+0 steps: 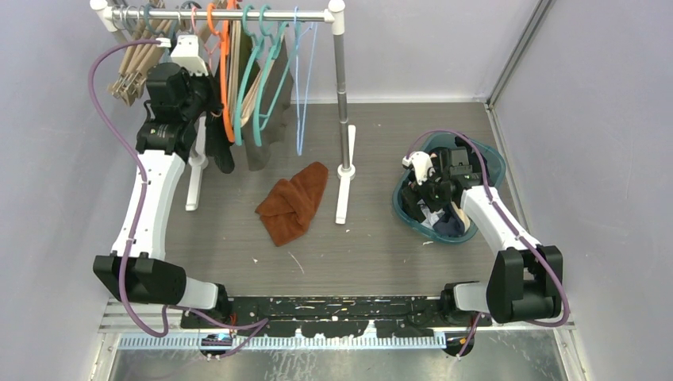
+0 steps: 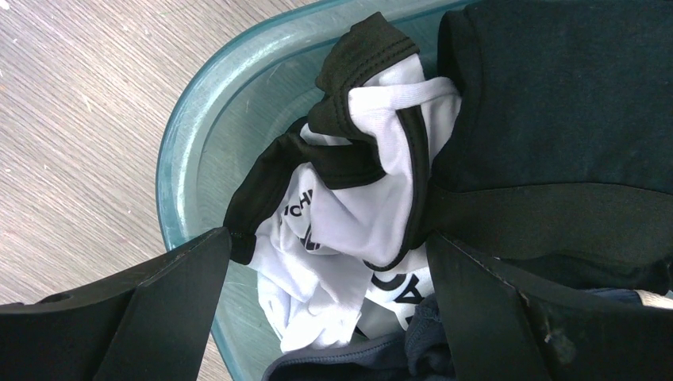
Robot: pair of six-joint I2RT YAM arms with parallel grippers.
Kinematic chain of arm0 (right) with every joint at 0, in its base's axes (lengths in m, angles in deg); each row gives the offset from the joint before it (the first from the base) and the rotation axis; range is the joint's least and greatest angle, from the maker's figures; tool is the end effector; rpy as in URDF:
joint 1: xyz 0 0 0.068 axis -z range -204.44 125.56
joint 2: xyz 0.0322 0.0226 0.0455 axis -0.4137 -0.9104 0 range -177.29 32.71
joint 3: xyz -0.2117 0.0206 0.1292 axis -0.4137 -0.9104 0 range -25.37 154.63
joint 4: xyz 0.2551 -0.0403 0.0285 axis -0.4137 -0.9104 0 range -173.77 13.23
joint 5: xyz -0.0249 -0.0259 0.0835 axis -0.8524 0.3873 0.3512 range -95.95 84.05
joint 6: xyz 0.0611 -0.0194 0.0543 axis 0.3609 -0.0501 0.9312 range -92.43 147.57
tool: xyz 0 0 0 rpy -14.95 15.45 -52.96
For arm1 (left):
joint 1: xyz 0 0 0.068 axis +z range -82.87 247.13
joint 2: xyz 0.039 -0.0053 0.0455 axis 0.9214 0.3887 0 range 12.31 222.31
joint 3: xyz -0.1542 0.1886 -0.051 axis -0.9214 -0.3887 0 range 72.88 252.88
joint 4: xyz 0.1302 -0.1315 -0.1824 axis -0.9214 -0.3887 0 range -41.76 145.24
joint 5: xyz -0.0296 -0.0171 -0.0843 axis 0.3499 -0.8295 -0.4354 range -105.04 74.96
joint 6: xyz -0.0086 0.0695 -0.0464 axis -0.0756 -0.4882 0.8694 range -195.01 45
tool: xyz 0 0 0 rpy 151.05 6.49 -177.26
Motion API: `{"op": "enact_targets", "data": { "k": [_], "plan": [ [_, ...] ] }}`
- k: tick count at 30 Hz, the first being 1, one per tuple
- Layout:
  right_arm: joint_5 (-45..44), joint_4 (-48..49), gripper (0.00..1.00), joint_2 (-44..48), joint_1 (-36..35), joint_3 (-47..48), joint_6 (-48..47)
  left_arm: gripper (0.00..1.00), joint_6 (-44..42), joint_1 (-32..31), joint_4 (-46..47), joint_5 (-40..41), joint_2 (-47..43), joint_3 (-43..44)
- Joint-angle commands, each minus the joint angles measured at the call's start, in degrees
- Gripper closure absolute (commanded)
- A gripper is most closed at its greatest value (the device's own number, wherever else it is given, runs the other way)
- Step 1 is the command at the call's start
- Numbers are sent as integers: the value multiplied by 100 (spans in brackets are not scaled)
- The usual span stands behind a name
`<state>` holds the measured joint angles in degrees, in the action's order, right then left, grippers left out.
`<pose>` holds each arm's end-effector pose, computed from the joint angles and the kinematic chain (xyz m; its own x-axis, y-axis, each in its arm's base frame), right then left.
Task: Remove the underwear clipped to the hanger
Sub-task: Pick up the hanger from the clothesline.
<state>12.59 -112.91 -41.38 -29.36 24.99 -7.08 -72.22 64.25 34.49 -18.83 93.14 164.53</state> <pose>0.2704 0.0468 0.1763 -0.5722 -0.5902 -0.5694 -0.6876 0.7236 -0.0591 0.3542 -0.0227 0.4289 -0.1775 -0.0397 -0.9833 0.1067 0.9925 -0.0593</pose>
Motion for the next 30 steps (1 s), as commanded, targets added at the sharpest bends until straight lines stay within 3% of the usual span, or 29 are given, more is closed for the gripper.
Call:
{"op": "enact_targets", "data": {
  "k": [1,11,30],
  "plan": [
    [45,-182,0,-66,-91,228,-44,100,90,33,268,218,-464,319],
    [9,-216,0,-115,-122,248,-43,100,-121,33,3,174,-968,509],
    [35,-261,0,-131,-157,290,-33,100,-393,33,-473,-43,-2028,-801]
  ]
}}
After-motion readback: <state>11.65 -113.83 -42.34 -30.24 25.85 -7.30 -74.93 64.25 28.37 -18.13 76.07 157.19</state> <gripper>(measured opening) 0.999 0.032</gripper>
